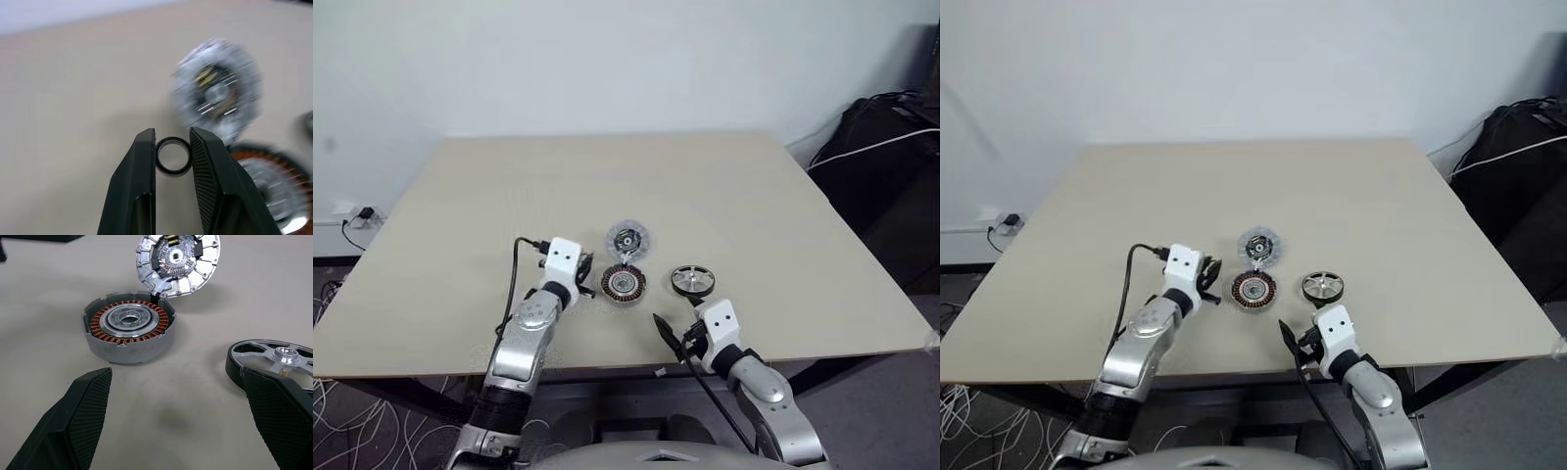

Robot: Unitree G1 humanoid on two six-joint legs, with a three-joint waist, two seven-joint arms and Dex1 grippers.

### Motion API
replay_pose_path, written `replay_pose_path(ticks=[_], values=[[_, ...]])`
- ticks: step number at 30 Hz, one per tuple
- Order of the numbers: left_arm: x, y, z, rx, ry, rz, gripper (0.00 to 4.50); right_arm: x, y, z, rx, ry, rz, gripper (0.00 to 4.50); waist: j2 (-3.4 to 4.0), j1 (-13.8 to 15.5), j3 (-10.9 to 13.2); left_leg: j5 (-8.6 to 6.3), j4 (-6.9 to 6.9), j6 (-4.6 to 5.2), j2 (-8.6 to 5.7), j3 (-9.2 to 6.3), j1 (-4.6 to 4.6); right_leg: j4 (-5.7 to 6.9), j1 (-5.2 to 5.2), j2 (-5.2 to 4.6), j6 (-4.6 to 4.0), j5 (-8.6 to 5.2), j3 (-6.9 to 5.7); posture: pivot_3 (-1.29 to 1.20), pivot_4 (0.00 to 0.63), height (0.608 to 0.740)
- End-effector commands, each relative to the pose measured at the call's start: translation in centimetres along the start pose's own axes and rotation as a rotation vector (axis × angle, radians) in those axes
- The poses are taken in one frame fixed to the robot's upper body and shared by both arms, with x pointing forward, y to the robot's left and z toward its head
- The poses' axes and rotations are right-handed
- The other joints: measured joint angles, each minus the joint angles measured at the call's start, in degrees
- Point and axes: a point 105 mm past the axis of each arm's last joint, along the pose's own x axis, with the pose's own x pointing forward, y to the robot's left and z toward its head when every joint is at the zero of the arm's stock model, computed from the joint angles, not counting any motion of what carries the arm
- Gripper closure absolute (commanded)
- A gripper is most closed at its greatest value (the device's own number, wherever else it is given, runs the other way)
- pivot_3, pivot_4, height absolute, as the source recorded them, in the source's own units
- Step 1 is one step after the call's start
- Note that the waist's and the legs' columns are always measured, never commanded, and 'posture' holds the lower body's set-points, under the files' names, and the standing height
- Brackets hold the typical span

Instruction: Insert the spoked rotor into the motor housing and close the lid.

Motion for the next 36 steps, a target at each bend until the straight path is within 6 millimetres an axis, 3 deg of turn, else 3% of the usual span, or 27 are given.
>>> replay_pose_path(ticks=[1, 5, 12, 29, 36], values=[[0.6, -1.9, 1.2, 0.003, -0.014, -0.103, 3.83, 0.1, -0.1, 1.3, -0.013, -0.056, -0.005, 0.0, 0.0, -0.1, 0.0, 0.0, 0.0, 0.0, 0.0, 0.0, 0.0, 0.01, 0.0, 0.01, -0.01, 0.0, 0.0, 0.0, 0.0, 0.74], [1.1, -3.5, -1.1, 0.027, 0.095, -0.175, 3.83, 0.2, 0.1, 1.6, -0.012, -0.063, -0.003, 0.0, 0.0, -0.2, 0.0, 0.01, 0.0, 0.01, 0.01, 0.0, 0.02, 0.02, 0.01, 0.04, 0.05, -0.05, 0.0, 0.0, 0.0, 0.74], [1.5, -4.0, -3.6, 0.042, 0.197, -0.193, 3.83, 0.0, 0.1, 1.7, -0.01, -0.067, -0.013, 0.0, -0.01, -0.1, 0.0, 0.01, 0.01, 0.02, 0.01, -0.01, 0.03, 0.02, 0.02, 0.05, 0.07, -0.04, 0.0, 0.0, 0.0, 0.74], [1.8, -4.6, -4.7, 0.011, 0.233, -0.208, 3.83, 0.1, 0.0, 1.9, -0.012, -0.068, -0.016, 0.0, 0.01, -0.1, 0.0, 0.01, 0.02, 0.02, 0.01, -0.01, 0.04, 0.02, 0.03, 0.03, 0.08, -0.04, 0.0, 0.0, 0.0, 0.74], [1.5, -4.1, -4.3, -0.017, 0.198, -0.184, 1.54, 0.2, 0.3, 1.7, -0.016, -0.064, -0.012, 0.0, 0.03, -0.2, 0.0, 0.01, 0.02, 0.02, 0.01, -0.01, 0.04, 0.02, 0.02, 0.04, 0.08, -0.04, 0.01, 0.0, 0.0, 0.74]])
